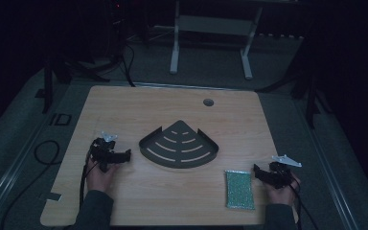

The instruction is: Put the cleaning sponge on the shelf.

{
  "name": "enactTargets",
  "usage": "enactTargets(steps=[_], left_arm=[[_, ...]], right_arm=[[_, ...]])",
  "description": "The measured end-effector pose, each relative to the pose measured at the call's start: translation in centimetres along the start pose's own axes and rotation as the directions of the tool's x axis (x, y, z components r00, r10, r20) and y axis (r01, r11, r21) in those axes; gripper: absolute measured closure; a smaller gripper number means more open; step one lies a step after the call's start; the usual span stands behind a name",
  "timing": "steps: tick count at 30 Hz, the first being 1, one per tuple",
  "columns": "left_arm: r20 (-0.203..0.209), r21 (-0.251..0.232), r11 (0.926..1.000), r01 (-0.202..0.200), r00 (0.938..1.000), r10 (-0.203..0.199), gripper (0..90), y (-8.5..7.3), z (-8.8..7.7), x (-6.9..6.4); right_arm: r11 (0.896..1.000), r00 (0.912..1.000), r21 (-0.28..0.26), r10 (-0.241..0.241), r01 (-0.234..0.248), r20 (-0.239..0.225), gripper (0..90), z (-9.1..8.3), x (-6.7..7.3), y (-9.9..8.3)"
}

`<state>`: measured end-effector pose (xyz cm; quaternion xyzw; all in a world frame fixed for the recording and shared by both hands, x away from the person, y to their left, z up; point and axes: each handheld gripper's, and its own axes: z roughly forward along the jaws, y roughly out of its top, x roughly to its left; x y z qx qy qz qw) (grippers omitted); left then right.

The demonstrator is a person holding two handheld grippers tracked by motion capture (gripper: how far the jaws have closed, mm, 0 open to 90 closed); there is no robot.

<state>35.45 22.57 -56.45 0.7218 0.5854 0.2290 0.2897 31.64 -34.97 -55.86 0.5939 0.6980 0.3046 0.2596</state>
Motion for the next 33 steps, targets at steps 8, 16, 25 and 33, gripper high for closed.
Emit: enactTargets(steps=[8,16,25,33], left_arm=[[-0.004,-0.001,1.0000,0.006,1.0000,-0.006,1.7,0.0,0.0,0.0],[-0.004,-0.002,1.0000,0.006,1.0000,-0.006,1.7,0.0,0.0,0.0],[-0.004,-0.001,1.0000,0.006,1.0000,-0.006,1.7,0.0,0.0,0.0],[-0.004,-0.001,1.0000,0.006,1.0000,-0.006,1.7,0.0,0.0,0.0]], right_arm=[[1.000,0.9998,0.000,0.006,-0.006,-0.020,25.6,-0.3,-0.3,0.0],[1.000,0.9983,0.010,-0.021,0.021,-0.054,41.1,-1.7,0.5,0.2],[0.992,0.9777,-0.004,-0.128,0.129,-0.166,75.0,-5.3,2.9,-0.3],[0.979,0.9533,0.000,-0.199,0.205,-0.227,89.4,-7.5,5.3,-1.9]])
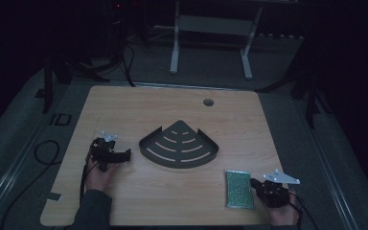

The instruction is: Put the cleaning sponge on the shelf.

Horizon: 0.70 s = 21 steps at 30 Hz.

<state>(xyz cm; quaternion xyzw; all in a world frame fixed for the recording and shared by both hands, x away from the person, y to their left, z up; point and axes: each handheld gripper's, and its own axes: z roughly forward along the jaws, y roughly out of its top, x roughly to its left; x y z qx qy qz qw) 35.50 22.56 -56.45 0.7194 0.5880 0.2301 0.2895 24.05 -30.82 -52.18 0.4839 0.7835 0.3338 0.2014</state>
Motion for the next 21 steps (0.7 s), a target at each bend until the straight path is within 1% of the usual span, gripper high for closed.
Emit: enactTargets(steps=[6,9,10,12,14,15,17,21], left_arm=[[0.000,0.000,1.0000,0.000,1.0000,0.000,1.7,0.0,0.0,0.0],[0.000,0.000,1.0000,0.000,1.0000,0.000,1.8,0.0,0.0,0.0],[0.000,0.000,1.0000,0.000,1.0000,0.000,1.7,0.0,0.0,0.0],[0.000,0.000,1.0000,0.000,1.0000,0.000,1.8,0.0,0.0,0.0],[0.000,0.000,1.0000,0.000,1.0000,0.000,1.7,0.0,0.0,0.0],[0.000,0.000,1.0000,0.000,1.0000,0.000,1.8,0.0,0.0,0.0],[0.000,0.000,1.0000,0.000,1.0000,0.000,1.7,0.0,0.0,0.0],[0.000,-0.001,1.0000,0.000,1.0000,0.000,1.7,0.0,0.0,0.0]], right_arm=[[0.999,0.9990,0.025,-0.024,0.024,-0.037,89.5,-0.7,1.5,-0.7],[0.999,0.9982,0.035,-0.031,0.032,-0.051,89.5,-0.8,1.8,-0.9],[0.998,0.9978,0.049,-0.038,0.041,-0.054,89.6,-0.7,1.9,-1.1],[0.997,0.9981,0.068,-0.036,0.039,-0.050,89.8,-0.3,1.7,-1.4],[0.997,0.9984,0.070,-0.028,0.031,-0.050,89.8,-0.3,1.6,-1.4],[0.997,0.9986,0.073,-0.015,0.019,-0.050,89.8,-0.2,1.4,-1.4],[0.997,0.9987,0.078,-0.009,0.013,-0.051,89.8,-0.1,1.1,-1.3],[0.996,0.9984,0.082,-0.011,0.016,-0.056,89.8,0.2,0.7,-1.0]])
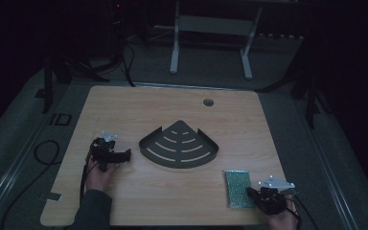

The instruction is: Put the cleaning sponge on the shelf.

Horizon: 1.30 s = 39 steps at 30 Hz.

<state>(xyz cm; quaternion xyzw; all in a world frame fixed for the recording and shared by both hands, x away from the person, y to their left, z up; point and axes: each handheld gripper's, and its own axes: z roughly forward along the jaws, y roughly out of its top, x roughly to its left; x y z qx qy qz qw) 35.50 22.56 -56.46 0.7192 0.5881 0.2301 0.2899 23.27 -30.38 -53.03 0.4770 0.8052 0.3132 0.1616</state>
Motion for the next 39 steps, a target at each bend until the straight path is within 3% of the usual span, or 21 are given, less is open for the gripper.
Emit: enactTargets(steps=[10,14,21,31,36,39], left_arm=[[0.000,0.001,1.0000,-0.001,1.0000,0.001,1.7,0.0,0.0,0.0],[0.000,0.000,1.0000,0.000,1.0000,0.000,1.7,0.0,0.0,0.0],[-0.001,0.001,1.0000,-0.001,1.0000,0.001,1.7,0.0,0.0,0.0],[-0.001,0.001,1.0000,0.000,1.0000,0.000,1.7,0.0,0.0,0.0],[-0.001,0.002,1.0000,-0.001,1.0000,0.001,1.8,0.0,0.0,0.0],[-0.001,0.002,1.0000,-0.001,1.0000,0.001,1.7,0.0,0.0,0.0]], right_arm=[[0.999,0.9993,0.009,-0.035,0.035,0.015,84.8,0.9,-0.8,1.3],[0.999,0.9991,0.016,-0.040,0.040,0.012,89.5,1.0,-1.0,1.6],[0.998,0.9986,0.022,-0.053,0.052,0.011,89.9,1.6,-1.5,2.3],[0.997,0.9964,0.026,-0.074,0.076,-0.042,89.9,2.8,-0.5,3.7],[0.998,0.9969,0.011,-0.058,0.059,-0.054,89.8,2.8,-0.8,4.7],[0.996,0.9948,0.034,-0.076,0.079,-0.067,88.4,2.7,-1.0,5.6]])
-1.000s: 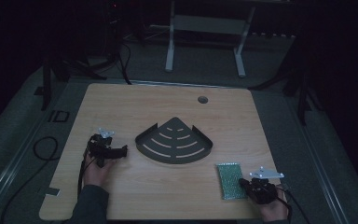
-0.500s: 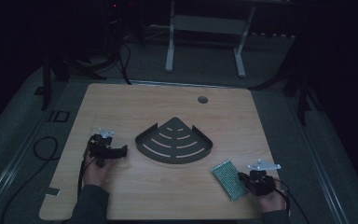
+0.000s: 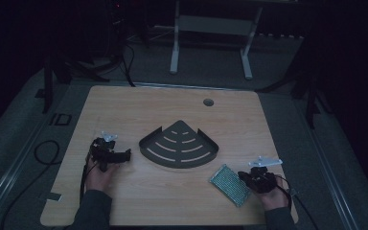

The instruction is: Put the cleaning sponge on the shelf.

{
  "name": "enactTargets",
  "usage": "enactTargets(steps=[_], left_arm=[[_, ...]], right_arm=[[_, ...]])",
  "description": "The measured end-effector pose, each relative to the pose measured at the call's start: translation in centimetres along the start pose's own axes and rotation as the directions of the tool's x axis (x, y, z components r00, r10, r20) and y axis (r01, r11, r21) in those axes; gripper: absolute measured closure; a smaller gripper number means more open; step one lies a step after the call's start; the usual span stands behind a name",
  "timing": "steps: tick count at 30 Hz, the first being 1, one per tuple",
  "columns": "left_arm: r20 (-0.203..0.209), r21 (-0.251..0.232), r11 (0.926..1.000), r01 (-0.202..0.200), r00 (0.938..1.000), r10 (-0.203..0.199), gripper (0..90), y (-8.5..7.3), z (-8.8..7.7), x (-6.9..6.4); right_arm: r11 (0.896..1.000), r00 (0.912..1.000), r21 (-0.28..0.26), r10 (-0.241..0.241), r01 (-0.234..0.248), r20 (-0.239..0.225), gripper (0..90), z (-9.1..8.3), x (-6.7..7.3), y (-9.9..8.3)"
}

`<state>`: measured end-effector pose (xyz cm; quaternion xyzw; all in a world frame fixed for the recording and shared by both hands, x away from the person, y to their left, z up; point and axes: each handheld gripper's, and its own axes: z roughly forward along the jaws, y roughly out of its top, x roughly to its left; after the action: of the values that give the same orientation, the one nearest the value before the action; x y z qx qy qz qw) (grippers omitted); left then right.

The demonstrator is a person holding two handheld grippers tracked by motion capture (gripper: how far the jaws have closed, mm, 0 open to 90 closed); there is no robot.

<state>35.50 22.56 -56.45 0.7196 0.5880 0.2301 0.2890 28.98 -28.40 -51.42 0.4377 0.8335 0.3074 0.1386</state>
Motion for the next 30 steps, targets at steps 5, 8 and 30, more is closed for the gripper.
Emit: enactTargets(steps=[5,8,30], left_arm=[[0.000,0.000,1.0000,0.000,1.0000,0.000,1.8,0.0,0.0,0.0],[0.000,-0.001,1.0000,0.000,1.0000,0.000,1.7,0.0,0.0,0.0],[0.000,0.000,1.0000,0.000,1.0000,0.000,1.7,0.0,0.0,0.0]], right_arm=[[0.997,0.9984,0.055,-0.054,0.055,-0.014,85.0,0.2,-0.4,1.3],[0.992,0.9962,0.091,-0.085,0.086,-0.020,81.9,0.5,-0.5,1.8],[0.939,0.9749,0.284,-0.148,0.191,-0.166,70.4,2.1,-1.5,4.9]])
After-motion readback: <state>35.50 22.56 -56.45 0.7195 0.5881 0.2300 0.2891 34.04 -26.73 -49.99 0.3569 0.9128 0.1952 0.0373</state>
